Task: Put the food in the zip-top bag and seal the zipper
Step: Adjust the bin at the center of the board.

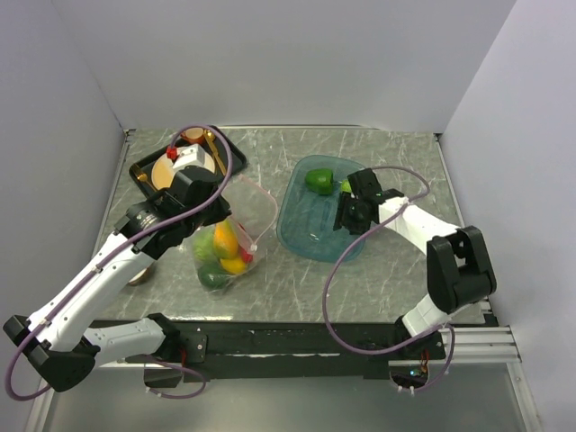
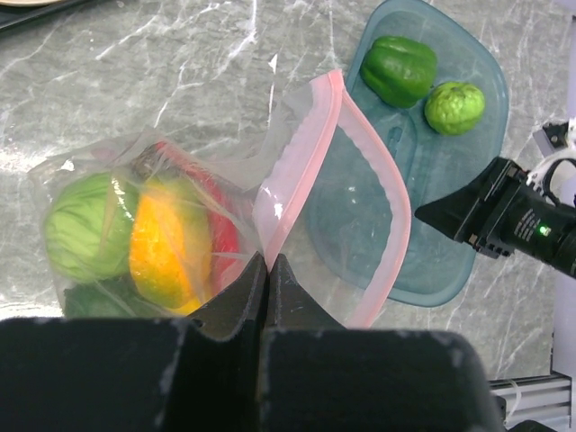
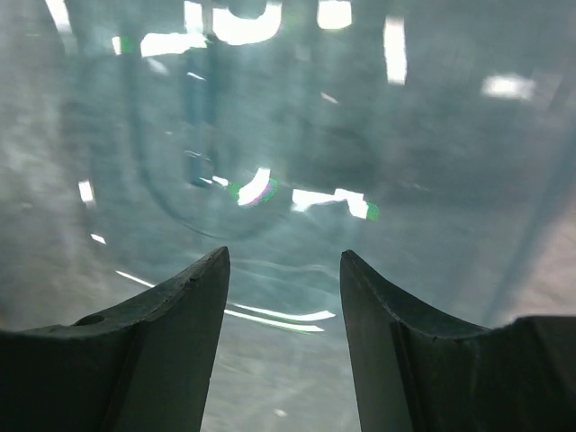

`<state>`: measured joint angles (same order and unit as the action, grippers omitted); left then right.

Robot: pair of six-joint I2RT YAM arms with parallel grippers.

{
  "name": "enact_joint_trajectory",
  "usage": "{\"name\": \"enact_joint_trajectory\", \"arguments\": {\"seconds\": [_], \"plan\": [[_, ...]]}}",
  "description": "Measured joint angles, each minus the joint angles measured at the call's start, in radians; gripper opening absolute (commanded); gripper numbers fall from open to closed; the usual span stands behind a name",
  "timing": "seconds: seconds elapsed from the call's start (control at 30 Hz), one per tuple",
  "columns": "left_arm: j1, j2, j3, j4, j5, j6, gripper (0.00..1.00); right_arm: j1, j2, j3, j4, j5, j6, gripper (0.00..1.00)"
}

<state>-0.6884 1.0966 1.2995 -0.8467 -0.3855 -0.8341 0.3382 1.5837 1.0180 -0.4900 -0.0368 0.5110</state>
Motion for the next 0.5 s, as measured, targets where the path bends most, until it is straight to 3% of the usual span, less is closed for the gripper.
{"name": "enact_joint_trajectory", "arguments": {"seconds": [0.5], "plan": [[0.000, 0.000, -0.020, 0.017, 0.024, 0.001, 0.01, -0.112, -0.069, -0.022, -0.065, 0.179, -0.076, 0.62]]}}
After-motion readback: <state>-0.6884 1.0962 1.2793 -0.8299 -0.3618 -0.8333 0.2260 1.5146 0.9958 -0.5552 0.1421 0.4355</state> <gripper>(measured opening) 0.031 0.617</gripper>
